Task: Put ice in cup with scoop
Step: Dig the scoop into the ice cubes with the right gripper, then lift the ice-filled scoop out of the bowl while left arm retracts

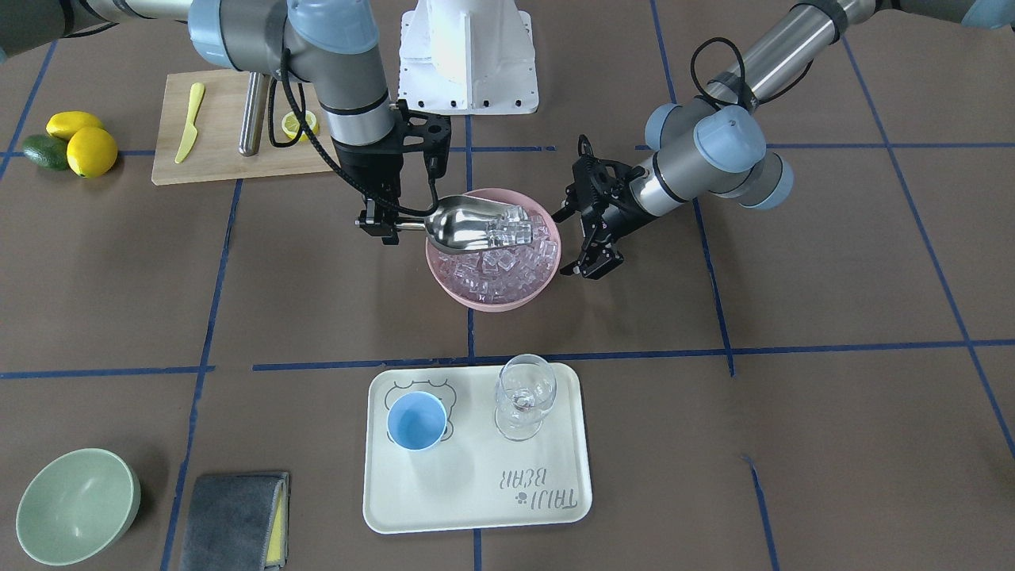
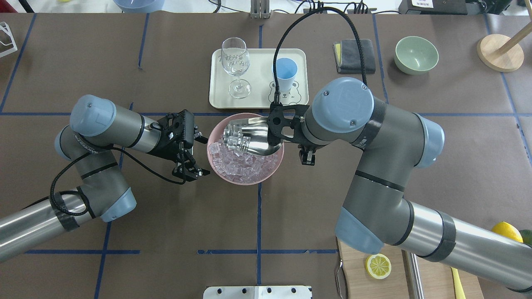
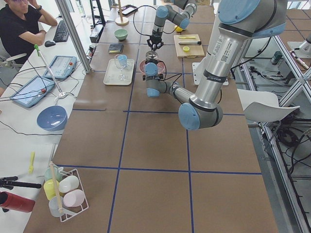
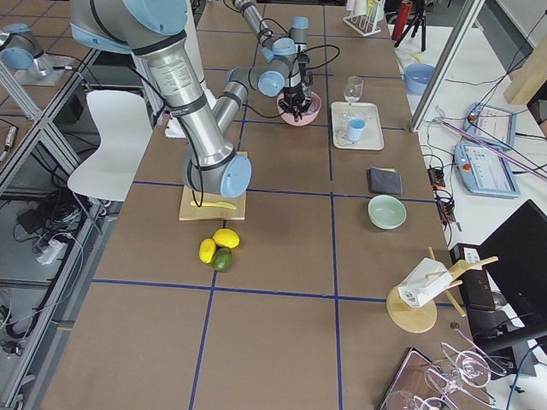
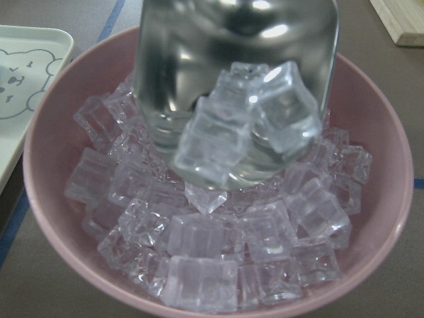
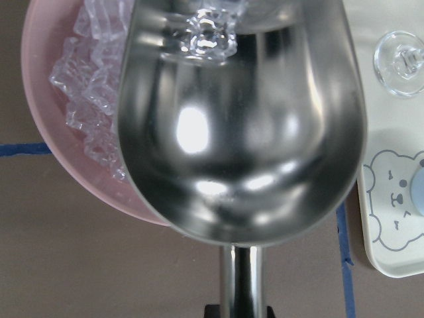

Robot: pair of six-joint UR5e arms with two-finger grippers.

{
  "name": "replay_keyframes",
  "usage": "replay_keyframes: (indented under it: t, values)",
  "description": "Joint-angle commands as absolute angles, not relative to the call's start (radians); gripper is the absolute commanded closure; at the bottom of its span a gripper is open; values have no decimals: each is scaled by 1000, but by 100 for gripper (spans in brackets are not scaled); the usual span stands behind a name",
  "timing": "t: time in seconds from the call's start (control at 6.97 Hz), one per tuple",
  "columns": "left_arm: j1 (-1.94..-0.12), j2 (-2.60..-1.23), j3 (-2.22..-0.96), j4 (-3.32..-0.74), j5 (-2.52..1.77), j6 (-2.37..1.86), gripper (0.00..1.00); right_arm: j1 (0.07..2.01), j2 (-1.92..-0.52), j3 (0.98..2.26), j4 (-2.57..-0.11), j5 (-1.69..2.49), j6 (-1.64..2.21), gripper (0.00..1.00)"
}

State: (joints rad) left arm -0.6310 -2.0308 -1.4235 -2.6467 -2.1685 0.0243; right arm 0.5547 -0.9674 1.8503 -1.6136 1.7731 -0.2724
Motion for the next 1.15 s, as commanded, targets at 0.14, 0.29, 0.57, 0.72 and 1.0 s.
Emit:
replay_keyframes:
  t: [0.14,0.29,0.57,0.72,1.0]
  values:
    - [-656,-2025,-1434,-2638,-2171,12,0,719,-1041,1894,-1487,2006,-270,100]
    - [-670,-2025,-1440,-2625,-2171,12,0,767,-1045,1899,-1474,2072,-270,100]
    - [-704,-2008,-1497,-2527,-2171,12,0,813,-1043,1910,-1474,2123,-237,100]
    - [-734,-1959,-1547,-2504,-2169,11,0,819,-1045,1925,-1474,2120,-227,100]
    - [-842,-1881,-1574,-2487,-2168,12,0,847,-1045,1945,-1483,2123,-149,100]
